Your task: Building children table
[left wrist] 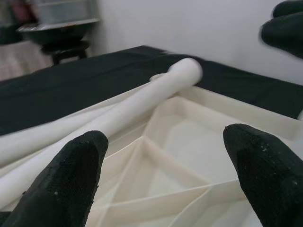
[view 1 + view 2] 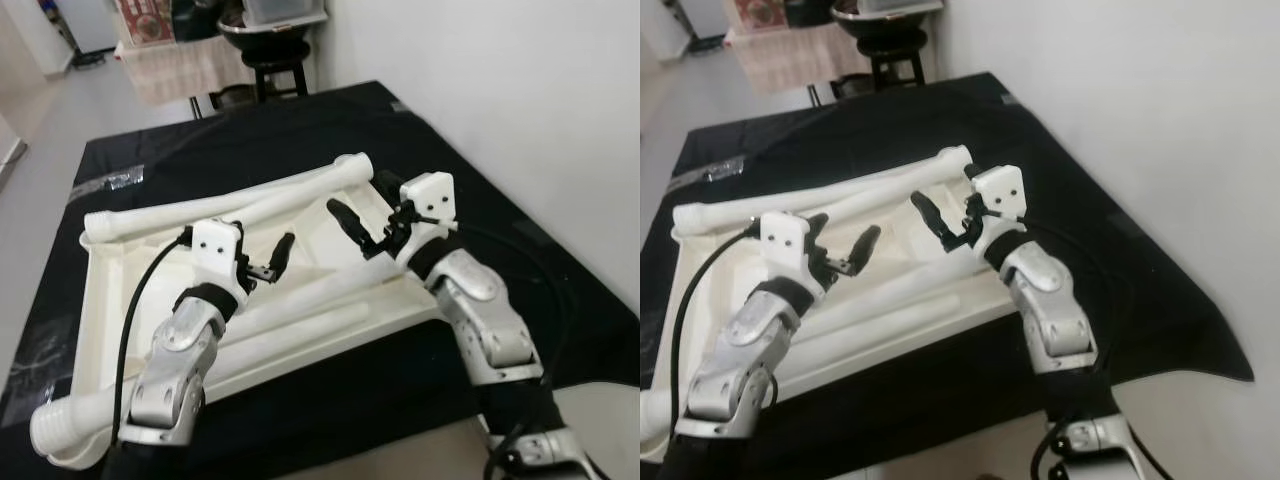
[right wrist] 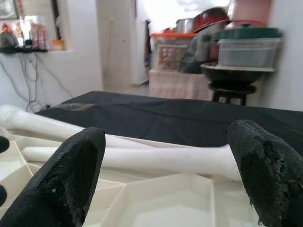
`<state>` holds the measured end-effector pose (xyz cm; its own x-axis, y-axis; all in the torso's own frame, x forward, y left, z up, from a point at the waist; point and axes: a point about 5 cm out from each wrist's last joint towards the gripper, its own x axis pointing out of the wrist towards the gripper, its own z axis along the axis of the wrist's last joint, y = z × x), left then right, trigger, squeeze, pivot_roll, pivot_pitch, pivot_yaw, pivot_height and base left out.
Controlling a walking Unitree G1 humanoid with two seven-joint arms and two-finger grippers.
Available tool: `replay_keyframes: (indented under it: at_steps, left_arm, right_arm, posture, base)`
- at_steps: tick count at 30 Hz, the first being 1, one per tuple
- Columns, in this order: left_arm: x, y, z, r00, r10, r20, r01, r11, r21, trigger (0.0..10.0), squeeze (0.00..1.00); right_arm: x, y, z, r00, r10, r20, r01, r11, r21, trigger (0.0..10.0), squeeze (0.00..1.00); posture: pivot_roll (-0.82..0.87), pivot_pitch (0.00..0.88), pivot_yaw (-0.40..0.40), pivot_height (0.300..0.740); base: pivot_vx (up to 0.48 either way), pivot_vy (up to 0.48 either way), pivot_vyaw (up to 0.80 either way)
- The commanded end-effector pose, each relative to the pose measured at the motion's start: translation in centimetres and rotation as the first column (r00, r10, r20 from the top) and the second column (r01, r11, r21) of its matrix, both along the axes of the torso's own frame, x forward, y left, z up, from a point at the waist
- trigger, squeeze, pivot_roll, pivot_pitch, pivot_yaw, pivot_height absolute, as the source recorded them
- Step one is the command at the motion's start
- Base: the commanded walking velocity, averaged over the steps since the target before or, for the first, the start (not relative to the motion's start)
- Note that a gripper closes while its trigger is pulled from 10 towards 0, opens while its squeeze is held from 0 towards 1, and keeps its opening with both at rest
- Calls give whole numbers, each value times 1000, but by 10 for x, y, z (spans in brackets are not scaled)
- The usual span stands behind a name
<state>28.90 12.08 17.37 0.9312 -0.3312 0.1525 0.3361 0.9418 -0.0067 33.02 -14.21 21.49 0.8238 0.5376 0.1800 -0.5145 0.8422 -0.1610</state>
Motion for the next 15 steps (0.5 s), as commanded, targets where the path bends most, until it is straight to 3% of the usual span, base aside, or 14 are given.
replay_keyframes:
  at_steps: [1,2,3,7,11,15]
  left_arm:
    - [-3,6,-3,1000,8,-21,-8,1000,5,10000,0]
    - [-6,3,-4,999,-17,-29,17,1000,-4,10000,0]
    - [-12,-6,-6,993,-108,-49,108,994,-6,10000,0]
    - [-19,-16,-7,982,-182,-54,183,983,12,10000,0]
    - [-22,-18,-5,981,-188,-40,187,982,-19,10000,0]
    - [-20,-15,-4,985,-170,-29,169,985,-37,10000,0]
  right_arm:
    - [1,11,8,996,85,15,-85,996,-5,10000,0]
    - [1,8,12,994,108,20,-108,994,-26,10000,0]
    - [3,-3,17,991,133,16,-131,989,-68,10000,0]
    - [7,-16,26,994,100,46,-93,986,-138,10000,0]
    - [12,-27,38,996,51,76,-38,985,-167,10000,0]
    - [8,-25,43,991,116,66,-93,956,-278,10000,0]
  posture:
    - [1,65,34,740]
    - [4,71,33,740]
    - [7,72,30,740]
    - [9,75,29,740]
    - [10,75,28,740]
    - [-4,73,20,740]
  base:
    - [0,0,800]
    - [0,0,800]
    - [0,0,800]
    - [0,0,669]
    - [0,0,134]
    - [0,-442,0]
